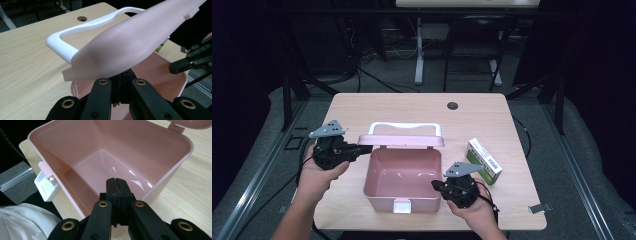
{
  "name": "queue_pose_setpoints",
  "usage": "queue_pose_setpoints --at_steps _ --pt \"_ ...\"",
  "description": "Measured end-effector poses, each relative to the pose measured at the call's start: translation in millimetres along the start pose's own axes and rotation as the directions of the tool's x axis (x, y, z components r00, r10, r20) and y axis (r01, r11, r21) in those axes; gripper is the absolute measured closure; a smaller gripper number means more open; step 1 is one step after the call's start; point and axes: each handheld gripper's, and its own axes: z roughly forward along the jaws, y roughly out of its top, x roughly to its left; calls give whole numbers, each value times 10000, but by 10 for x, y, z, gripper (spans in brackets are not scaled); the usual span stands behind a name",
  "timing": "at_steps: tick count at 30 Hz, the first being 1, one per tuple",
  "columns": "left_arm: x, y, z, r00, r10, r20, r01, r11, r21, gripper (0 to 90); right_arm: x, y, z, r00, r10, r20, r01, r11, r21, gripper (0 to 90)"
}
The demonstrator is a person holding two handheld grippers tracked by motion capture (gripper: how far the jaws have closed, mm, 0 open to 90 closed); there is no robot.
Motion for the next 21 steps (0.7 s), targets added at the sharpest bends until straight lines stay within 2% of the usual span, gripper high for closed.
queue_pose_setpoints --at_steps 9,15,21 --pt "50 71 27 9999 -50 -95 50 10000 46 894 52 -52 107 9999 -74 -90 76 9996 287 900" --pt "81 112 41 9999 -85 -148 86 9999 61 894 58 -63 138 9999 -54 -161 58 9996 283 900" --pt "103 154 44 9998 -83 -189 84 9999 80 894 65 -71 164 9999 -147 -41 149 9993 353 900"
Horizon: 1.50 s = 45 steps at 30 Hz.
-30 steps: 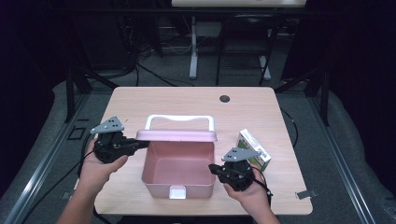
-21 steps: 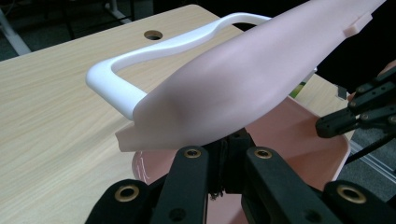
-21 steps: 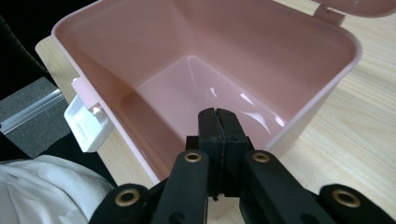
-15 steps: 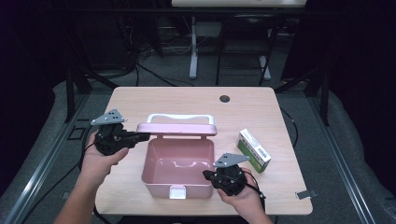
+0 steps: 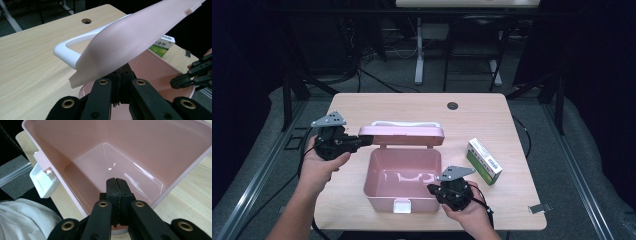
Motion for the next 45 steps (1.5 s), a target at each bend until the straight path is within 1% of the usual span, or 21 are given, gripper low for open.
queue_pose_setpoints --at_steps 4,9,17,19,32,36,39,45 --pt "15 26 14 10000 -24 -63 24 10000 -30 894 -4 -3 -1 10000 -44 -46 44 10000 4 900" --pt "35 49 15 10000 3 -21 -3 10000 14 894 -8 -4 -1 10000 -48 -81 48 10000 11 900" --pt "84 81 36 9998 -163 -129 162 9998 -83 894 -5 -8 -1 9999 -77 -69 77 10000 -18 900" --pt "95 88 39 9997 -206 -112 205 9998 -21 894 -3 -9 -1 10000 -61 -56 61 10000 -35 900" --pt "149 113 91 9992 -352 -162 352 9994 13 894 -14 -7 -5 9999 -93 -54 93 10000 -5 900" --pt "157 119 109 9990 -403 -181 403 9992 -9 894 -34 -15 -19 10000 67 -42 -67 10000 -2 899" --pt "167 125 124 9990 -413 -171 413 9991 10 894 -21 -22 -21 10000 21 21 -21 10000 -52 899" --pt "188 131 144 9987 -448 -257 448 9990 8 894 -17 -27 -24 10000 74 -26 -74 10000 -57 900"
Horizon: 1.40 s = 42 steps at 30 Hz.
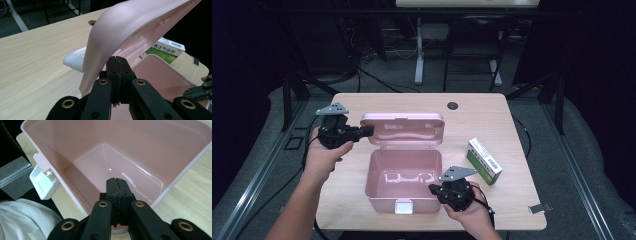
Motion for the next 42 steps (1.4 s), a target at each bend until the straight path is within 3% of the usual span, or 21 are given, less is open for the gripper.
queue_pose_setpoints --at_steps 28,42 --pt "101 -31 83 9993 -293 -222 295 9995 116 894 1 -15 1 10000 -56 -71 55 9999 -133 900" --pt "143 -150 157 9982 -428 -413 441 9986 308 891 3 -23 -1 10000 -33 -74 32 9998 -184 900"
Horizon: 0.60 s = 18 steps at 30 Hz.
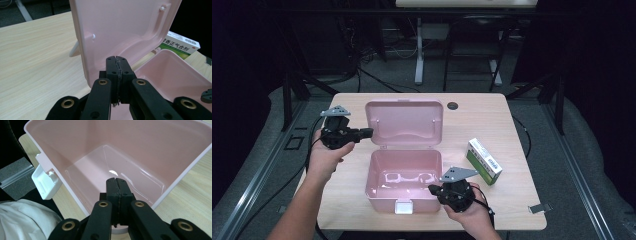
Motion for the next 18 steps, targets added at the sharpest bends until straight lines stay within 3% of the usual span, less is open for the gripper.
queue_pose_setpoints --at_steps 16,18 --pt "35 -199 188 9999 -118 -34 120 9983 563 871 -5 -8 -2 10000 -41 15 41 10000 -65 900" --pt "45 -240 216 9999 -150 -49 153 9974 709 869 -12 -9 -3 9999 42 -149 -43 10000 -71 900"
